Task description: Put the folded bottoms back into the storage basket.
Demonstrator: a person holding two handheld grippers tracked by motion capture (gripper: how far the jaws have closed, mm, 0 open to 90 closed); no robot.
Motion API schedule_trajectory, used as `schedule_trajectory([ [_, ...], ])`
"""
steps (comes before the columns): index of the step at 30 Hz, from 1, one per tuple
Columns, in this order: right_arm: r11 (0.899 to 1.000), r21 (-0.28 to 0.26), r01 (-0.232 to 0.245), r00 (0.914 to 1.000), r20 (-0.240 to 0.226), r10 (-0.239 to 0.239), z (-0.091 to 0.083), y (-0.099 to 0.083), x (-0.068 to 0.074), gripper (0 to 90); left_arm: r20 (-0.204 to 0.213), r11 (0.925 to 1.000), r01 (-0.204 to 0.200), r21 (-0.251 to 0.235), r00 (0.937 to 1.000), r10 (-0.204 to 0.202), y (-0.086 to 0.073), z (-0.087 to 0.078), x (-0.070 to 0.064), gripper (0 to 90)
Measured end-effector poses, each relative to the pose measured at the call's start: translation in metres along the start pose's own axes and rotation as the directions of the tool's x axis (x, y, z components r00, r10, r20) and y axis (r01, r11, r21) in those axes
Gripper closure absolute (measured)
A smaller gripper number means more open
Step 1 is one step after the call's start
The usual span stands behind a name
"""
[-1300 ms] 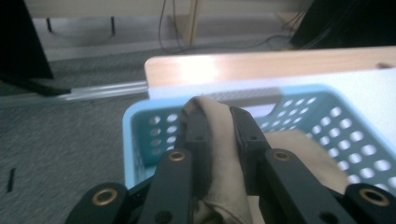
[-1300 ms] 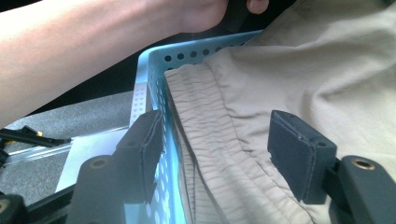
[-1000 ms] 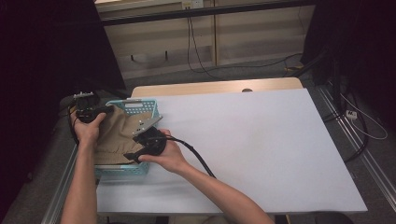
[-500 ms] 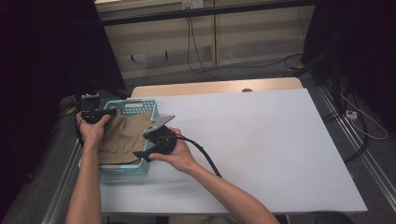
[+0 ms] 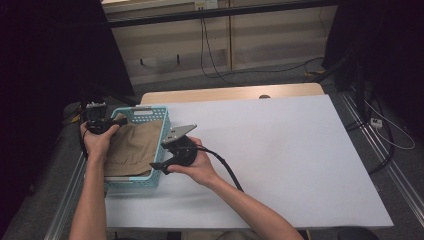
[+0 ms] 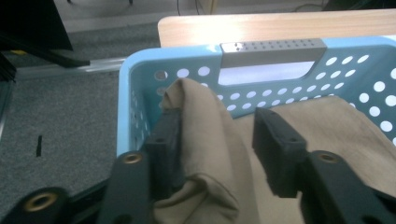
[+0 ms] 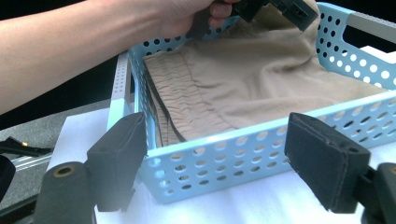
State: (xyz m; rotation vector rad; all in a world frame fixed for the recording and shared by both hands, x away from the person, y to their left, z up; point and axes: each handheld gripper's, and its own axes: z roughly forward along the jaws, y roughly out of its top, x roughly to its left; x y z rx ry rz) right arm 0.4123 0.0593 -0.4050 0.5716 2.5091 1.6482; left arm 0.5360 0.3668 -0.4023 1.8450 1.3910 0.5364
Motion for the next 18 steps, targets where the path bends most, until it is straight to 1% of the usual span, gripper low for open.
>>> schedule_trajectory([
  [1,1.000,0.002,-0.002,1.0000,0.001,0.002,-0.001,-0.001,0.000,21.1,-0.002,0.9999,0.002,-0.010,1.0000,-0.002,0.000,-0.001,0.000,49.1],
  [2,1.000,0.002,-0.002,1.0000,0.001,0.002,-0.001,-0.001,0.000,21.1,-0.002,0.9999,0.002,-0.010,1.0000,-0.002,0.000,-0.001,0.000,45.0],
  [3,1.000,0.004,-0.003,1.0000,0.002,0.003,-0.002,-0.002,-0.002,20.9,-0.003,0.9994,0.014,-0.031,0.9999,-0.015,0.001,-0.004,0.001,41.9],
  [4,1.000,0.003,-0.003,1.0000,0.001,0.003,-0.003,-0.002,-0.002,20.8,-0.003,0.9989,0.015,-0.044,0.9999,-0.015,0.001,-0.005,0.001,39.6],
  [6,1.000,0.002,-0.005,1.0000,0.002,0.005,-0.003,-0.002,-0.003,20.7,0.000,0.9990,0.014,-0.043,0.9999,-0.014,0.001,-0.006,0.001,31.8],
  [7,1.000,0.000,-0.007,1.0000,0.004,0.007,-0.004,-0.003,-0.003,20.1,-0.002,0.9989,0.009,-0.046,1.0000,-0.009,0.001,-0.008,0.002,31.8],
  [10,1.000,0.002,-0.004,0.9999,0.011,0.004,-0.004,-0.003,-0.004,19.3,0.007,0.9967,0.010,-0.080,0.9999,-0.009,-0.001,-0.013,0.003,24.4],
  [11,1.000,0.000,-0.007,0.9999,0.012,0.007,-0.005,-0.003,-0.004,17.1,0.010,0.9964,0.007,-0.085,0.9999,-0.006,-0.001,-0.015,0.003,19.6],
  [12,1.000,0.000,-0.007,0.9999,0.012,0.007,-0.005,-0.003,-0.004,17.1,0.014,0.9959,0.012,-0.089,0.9999,-0.011,-0.001,-0.017,0.002,19.6],
  [13,1.000,0.003,-0.008,0.9998,0.020,0.008,-0.005,-0.003,-0.005,15.9,0.024,0.9953,0.025,-0.094,0.9994,-0.023,-0.001,-0.020,0.003,12.4],
  [14,1.000,0.003,-0.008,0.9998,0.020,0.008,-0.005,-0.003,-0.005,15.9,0.024,0.9953,0.025,-0.094,0.9994,-0.023,-0.001,-0.020,0.003,10.5],
  [15,1.000,0.003,-0.010,0.9997,0.022,0.010,-0.006,-0.003,-0.005,14.7,0.028,0.9958,0.025,-0.088,0.9993,-0.023,0.000,-0.023,0.002,10.5],
  [16,1.000,0.001,-0.012,0.9996,0.024,0.012,-0.007,-0.003,-0.005,13.6,0.031,0.9947,0.021,-0.100,0.9993,-0.018,0.000,-0.026,0.000,8.8],
  [17,1.000,-0.003,-0.012,0.9993,0.035,0.012,-0.009,-0.003,-0.006,12.1,0.042,0.9916,0.004,-0.129,0.9991,0.001,0.000,-0.033,-0.003,6.9],
  [18,1.000,-0.003,-0.012,0.9993,0.035,0.012,-0.009,-0.003,-0.006,12.1,0.042,0.9916,0.004,-0.129,0.9991,0.001,0.000,-0.033,-0.003,6.0],
])
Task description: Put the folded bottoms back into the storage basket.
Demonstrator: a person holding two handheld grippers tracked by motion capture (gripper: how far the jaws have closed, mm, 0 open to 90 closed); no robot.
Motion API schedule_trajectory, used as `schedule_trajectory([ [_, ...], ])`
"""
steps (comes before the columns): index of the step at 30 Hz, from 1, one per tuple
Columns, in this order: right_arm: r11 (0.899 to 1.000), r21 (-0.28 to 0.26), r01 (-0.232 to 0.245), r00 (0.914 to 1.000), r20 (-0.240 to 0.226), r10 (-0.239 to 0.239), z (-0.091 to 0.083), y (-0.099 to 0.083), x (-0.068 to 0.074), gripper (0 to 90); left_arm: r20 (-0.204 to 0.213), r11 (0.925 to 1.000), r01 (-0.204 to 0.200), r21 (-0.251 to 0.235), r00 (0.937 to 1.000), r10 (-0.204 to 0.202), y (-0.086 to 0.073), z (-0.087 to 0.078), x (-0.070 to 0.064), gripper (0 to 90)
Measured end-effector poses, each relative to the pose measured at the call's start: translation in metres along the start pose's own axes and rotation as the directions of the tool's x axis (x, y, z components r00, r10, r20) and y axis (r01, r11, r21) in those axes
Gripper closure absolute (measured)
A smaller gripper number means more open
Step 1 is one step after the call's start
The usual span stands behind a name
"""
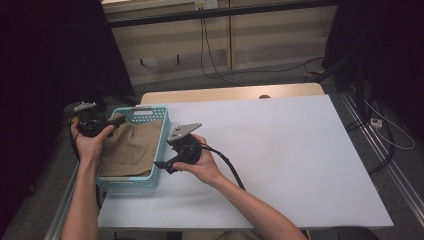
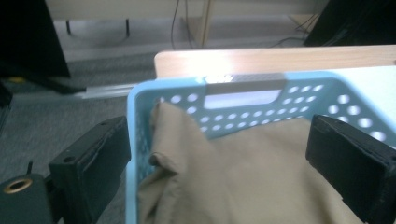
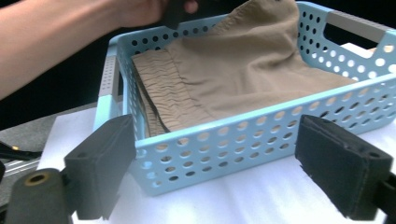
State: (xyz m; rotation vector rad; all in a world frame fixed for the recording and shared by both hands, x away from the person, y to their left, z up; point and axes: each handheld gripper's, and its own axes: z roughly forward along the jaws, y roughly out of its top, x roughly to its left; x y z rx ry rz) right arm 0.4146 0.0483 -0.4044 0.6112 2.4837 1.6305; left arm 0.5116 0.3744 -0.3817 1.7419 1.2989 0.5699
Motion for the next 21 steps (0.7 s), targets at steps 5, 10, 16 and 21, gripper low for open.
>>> schedule_trajectory([
  [5,1.000,0.008,0.000,0.9997,0.023,0.000,-0.002,-0.002,-0.003,10.0,0.037,0.9986,-0.042,-0.032,0.9984,0.043,0.001,-0.014,-0.009,4.3],
  [10,1.000,0.010,0.011,0.9984,0.056,-0.012,-0.004,-0.002,-0.002,7.5,0.073,0.9954,-0.076,-0.058,0.9941,0.080,-0.007,-0.025,-0.013,5.2],
  [16,1.000,0.010,0.007,0.9961,0.088,-0.008,-0.006,-0.002,-0.003,7.4,0.070,0.9938,-0.086,-0.071,0.9933,0.091,-0.015,-0.039,-0.015,5.7],
  [21,1.000,0.006,0.014,0.9919,0.126,-0.015,-0.010,-0.005,-0.001,6.8,0.052,0.9934,-0.091,-0.069,0.9941,0.095,-0.017,-0.054,-0.021,6.5],
])
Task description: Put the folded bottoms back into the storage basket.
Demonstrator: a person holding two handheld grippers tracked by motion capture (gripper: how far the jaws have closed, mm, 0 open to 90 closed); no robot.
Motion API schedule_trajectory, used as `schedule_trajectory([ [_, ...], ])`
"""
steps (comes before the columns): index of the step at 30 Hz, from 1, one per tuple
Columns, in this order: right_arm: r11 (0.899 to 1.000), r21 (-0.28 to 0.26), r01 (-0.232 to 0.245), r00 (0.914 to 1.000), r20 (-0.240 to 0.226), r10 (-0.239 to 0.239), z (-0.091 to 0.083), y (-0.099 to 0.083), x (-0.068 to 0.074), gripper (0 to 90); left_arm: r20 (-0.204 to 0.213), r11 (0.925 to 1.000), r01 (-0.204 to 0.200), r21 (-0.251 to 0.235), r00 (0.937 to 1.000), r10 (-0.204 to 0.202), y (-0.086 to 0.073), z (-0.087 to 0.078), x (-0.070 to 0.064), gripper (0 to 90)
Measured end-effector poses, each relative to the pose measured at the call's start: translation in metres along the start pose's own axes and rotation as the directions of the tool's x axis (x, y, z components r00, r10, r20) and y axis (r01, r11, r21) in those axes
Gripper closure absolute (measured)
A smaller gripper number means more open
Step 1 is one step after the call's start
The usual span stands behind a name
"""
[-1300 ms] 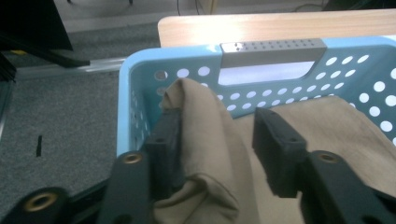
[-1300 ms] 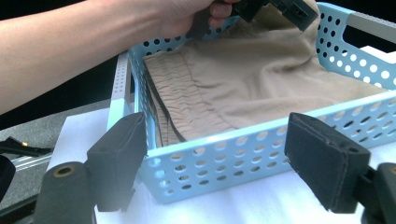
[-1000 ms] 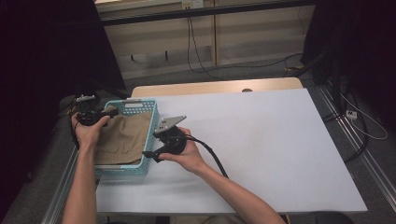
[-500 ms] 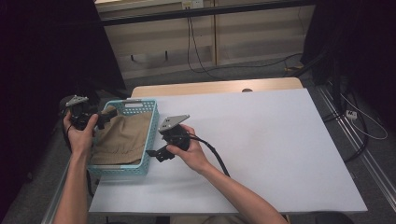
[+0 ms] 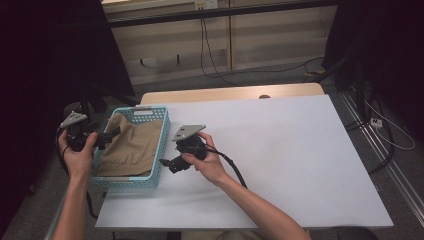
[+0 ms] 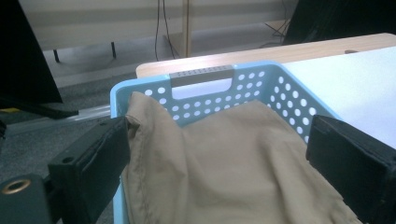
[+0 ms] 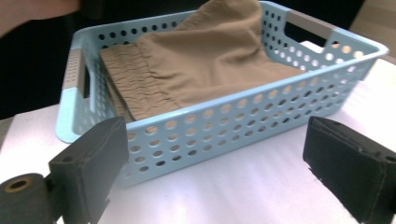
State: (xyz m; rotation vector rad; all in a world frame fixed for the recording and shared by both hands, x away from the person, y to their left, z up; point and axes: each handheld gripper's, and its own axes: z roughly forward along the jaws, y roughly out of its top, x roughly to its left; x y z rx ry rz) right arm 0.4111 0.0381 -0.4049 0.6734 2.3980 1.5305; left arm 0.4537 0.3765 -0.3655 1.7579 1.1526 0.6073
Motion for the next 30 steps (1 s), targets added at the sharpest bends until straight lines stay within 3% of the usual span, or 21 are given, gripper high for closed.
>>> schedule_trajectory([
  [5,1.000,0.000,-0.010,0.9997,0.022,0.010,-0.005,-0.002,0.000,5.0,0.008,0.9999,-0.013,-0.007,0.9999,0.013,-0.004,-0.012,-0.008,6.6],
  [9,1.000,0.001,-0.013,0.9994,0.033,0.013,-0.010,-0.004,0.000,5.6,-0.015,0.9999,-0.003,-0.014,0.9999,0.003,-0.010,-0.019,-0.013,6.6],
  [21,0.999,-0.014,-0.029,0.9964,0.079,0.030,-0.025,-0.013,-0.001,3.3,0.021,0.9985,-0.014,-0.052,0.9997,0.015,-0.021,-0.042,-0.039,6.6],
  [22,1.000,-0.018,-0.026,0.9959,0.086,0.027,-0.028,-0.014,-0.001,3.9,0.018,0.9983,-0.036,-0.046,0.9992,0.037,-0.023,-0.046,-0.043,6.6],
  [30,0.999,-0.019,-0.028,0.9926,0.118,0.030,-0.041,-0.021,-0.002,3.2,0.031,0.9983,-0.049,-0.032,0.9983,0.050,-0.033,-0.058,-0.057,6.5],
])
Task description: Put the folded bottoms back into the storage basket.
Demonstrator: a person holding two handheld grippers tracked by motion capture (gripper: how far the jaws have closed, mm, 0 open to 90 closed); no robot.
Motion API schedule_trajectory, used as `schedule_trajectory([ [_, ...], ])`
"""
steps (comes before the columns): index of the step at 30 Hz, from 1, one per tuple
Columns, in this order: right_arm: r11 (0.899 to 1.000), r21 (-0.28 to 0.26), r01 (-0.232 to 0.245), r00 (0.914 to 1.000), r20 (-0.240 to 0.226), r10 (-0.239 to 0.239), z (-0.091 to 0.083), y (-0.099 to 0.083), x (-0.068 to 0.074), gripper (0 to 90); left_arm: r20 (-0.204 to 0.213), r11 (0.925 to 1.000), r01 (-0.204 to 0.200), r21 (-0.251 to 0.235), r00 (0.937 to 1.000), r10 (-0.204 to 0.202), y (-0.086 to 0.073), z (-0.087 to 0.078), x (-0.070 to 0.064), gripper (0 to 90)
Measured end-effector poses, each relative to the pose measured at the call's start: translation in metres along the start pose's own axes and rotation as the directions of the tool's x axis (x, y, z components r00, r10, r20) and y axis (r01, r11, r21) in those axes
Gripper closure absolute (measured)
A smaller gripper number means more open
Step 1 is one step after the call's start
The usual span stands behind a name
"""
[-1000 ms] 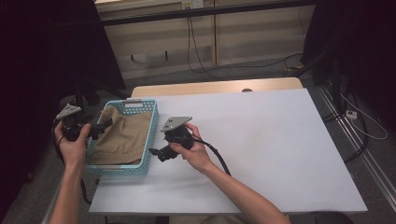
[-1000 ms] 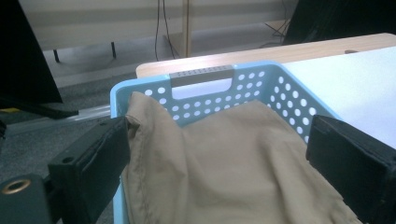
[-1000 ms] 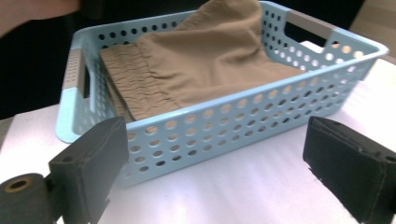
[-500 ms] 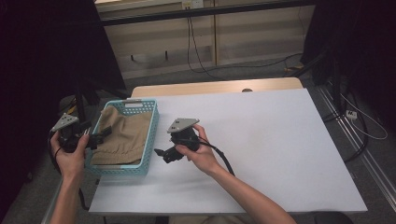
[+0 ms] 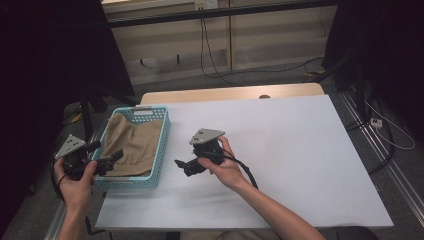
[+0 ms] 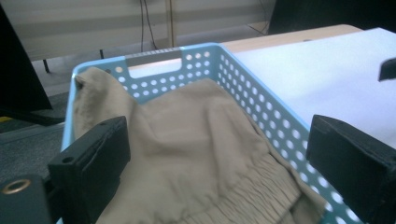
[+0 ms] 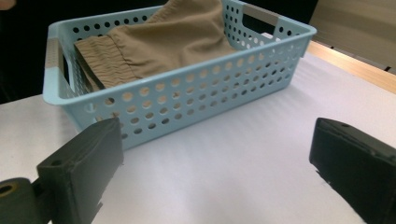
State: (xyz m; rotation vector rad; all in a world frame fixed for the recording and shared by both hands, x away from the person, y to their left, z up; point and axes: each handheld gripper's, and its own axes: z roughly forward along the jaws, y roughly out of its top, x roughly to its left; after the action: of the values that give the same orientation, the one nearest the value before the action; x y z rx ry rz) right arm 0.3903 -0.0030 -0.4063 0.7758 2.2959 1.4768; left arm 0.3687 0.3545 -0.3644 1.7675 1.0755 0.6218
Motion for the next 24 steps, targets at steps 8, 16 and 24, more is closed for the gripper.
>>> schedule_trajectory([
  [8,1.000,0.002,-0.017,0.9997,0.015,0.017,-0.010,-0.009,-0.002,4.3,0.024,0.9993,-0.032,0.017,0.9992,0.032,-0.008,-0.008,-0.024,6.5],
  [16,1.000,0.017,0.007,0.9993,0.036,-0.008,-0.022,-0.013,-0.002,4.7,0.066,0.9982,-0.049,0.035,0.9967,0.047,-0.013,-0.001,-0.046,6.5],
  [24,1.000,0.020,-0.007,0.9978,0.067,0.006,-0.036,-0.023,-0.010,5.0,0.124,0.9970,-0.063,0.045,0.9907,0.057,-0.010,0.013,-0.066,6.5],
])
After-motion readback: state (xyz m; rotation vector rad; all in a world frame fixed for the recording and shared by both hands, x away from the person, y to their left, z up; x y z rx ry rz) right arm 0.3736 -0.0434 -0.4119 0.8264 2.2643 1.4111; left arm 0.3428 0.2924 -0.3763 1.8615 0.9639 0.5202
